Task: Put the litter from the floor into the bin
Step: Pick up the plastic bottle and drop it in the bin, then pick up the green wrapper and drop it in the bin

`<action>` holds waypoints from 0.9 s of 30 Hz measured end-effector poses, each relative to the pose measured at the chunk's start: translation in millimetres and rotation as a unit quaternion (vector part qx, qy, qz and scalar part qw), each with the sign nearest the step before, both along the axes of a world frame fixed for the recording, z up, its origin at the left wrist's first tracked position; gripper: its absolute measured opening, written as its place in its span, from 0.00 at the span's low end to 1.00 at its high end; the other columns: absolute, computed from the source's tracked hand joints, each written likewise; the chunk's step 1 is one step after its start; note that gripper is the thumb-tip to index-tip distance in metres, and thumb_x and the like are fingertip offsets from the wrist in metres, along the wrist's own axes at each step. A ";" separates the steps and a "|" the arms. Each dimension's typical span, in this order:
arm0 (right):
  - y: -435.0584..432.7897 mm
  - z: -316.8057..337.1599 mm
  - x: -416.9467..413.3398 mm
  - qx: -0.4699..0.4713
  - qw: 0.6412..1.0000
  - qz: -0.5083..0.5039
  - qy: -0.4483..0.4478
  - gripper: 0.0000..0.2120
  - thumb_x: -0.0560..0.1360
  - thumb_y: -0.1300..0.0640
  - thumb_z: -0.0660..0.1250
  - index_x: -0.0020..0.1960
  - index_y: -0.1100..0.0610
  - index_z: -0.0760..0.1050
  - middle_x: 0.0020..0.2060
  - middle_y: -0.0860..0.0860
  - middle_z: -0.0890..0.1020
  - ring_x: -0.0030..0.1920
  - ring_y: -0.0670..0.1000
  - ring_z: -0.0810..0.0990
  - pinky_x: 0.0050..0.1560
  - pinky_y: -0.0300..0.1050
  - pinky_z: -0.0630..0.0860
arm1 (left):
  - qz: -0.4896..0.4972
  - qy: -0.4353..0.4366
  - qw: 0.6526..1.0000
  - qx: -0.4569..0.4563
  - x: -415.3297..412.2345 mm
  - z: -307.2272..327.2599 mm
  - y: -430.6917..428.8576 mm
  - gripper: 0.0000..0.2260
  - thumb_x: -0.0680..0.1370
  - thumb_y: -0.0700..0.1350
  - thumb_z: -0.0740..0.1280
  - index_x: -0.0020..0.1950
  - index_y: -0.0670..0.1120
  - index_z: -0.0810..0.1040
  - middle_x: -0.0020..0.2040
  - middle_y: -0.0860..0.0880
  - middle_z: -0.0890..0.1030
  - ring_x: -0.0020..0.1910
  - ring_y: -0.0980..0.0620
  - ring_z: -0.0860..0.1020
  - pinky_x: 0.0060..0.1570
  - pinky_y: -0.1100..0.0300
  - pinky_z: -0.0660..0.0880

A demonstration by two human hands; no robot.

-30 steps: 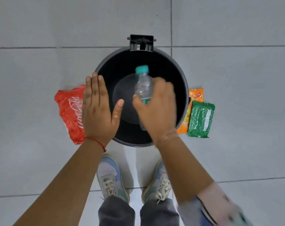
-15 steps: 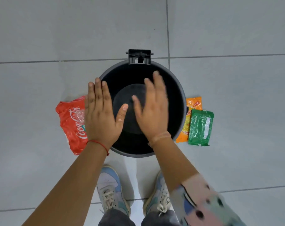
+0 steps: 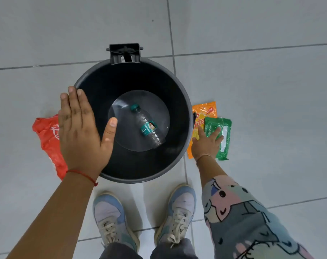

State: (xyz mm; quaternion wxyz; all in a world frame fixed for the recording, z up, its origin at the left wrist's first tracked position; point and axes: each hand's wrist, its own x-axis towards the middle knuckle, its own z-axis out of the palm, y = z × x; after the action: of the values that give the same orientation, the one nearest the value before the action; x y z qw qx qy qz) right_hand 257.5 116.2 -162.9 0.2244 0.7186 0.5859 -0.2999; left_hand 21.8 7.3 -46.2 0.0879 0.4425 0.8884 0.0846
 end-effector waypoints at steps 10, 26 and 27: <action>-11.1 -20.9 12.0 0.010 0.990 0.130 -0.054 0.22 0.79 0.68 0.54 0.72 0.58 0.60 0.69 0.61 0.67 0.62 0.62 0.74 0.53 0.55 0.76 | 0.005 0.007 1.000 0.025 0.3 -3.3 -2.2 0.36 0.77 0.64 0.41 0.74 0.37 0.52 0.75 0.37 0.56 0.75 0.40 0.52 0.73 0.52 0.48; -9.2 207.7 -83.4 0.550 0.781 0.015 0.296 0.12 0.69 0.65 0.66 0.53 0.60 0.76 0.37 0.56 0.82 0.35 0.56 0.80 0.37 0.53 0.79 | 0.027 -0.061 0.996 0.057 -3.3 6.4 -0.9 0.28 0.79 0.53 0.46 0.73 0.36 0.56 0.74 0.37 0.59 0.74 0.40 0.54 0.73 0.51 0.51; -17.3 211.5 -98.6 0.538 0.779 0.060 0.318 0.12 0.69 0.65 0.65 0.52 0.60 0.77 0.37 0.56 0.82 0.36 0.54 0.79 0.39 0.49 0.78 | 0.026 -0.071 0.995 0.069 -4.1 7.2 -1.7 0.27 0.79 0.52 0.47 0.73 0.36 0.56 0.74 0.37 0.59 0.74 0.40 0.54 0.73 0.53 0.51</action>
State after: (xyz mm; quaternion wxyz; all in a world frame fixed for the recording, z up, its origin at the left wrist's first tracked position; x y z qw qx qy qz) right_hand 158.9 98.9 48.6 -0.3801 0.5498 0.7317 -0.1336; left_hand 17.7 5.6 -39.0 0.1177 0.4174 0.8830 0.1794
